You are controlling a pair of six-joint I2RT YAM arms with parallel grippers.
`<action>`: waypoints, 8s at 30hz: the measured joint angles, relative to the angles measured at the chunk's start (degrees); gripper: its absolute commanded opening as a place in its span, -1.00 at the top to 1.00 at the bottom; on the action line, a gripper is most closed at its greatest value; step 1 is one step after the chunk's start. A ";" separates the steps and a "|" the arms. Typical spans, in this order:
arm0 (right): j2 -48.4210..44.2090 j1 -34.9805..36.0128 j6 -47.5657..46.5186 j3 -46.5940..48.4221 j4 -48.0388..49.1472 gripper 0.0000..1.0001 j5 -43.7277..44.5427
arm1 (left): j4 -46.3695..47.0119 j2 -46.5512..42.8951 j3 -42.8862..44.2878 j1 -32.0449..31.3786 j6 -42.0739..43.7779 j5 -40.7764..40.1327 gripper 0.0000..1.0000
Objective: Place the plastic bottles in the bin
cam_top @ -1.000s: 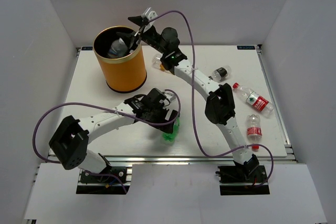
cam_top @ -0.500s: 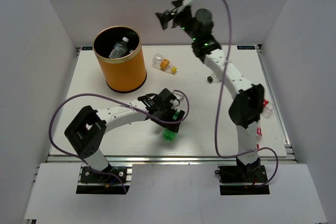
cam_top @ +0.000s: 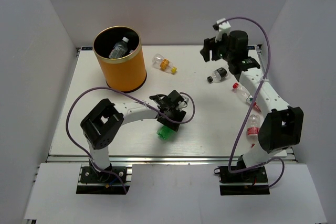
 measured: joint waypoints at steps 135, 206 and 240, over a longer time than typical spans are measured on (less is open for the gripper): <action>48.33 26.16 12.85 49.96 52.19 -0.52 -16.57 | -5.97 -35.39 -17.90 13.46 -6.75 5.95 -0.98; -21.00 -18.88 -1.92 -31.67 -12.81 -0.66 -17.62 | -4.61 42.95 65.83 19.98 -44.63 -32.52 -0.99; -23.67 -19.65 0.72 -34.14 -13.86 -0.71 -17.14 | 11.19 45.00 62.12 23.56 -33.33 -18.97 1.00</action>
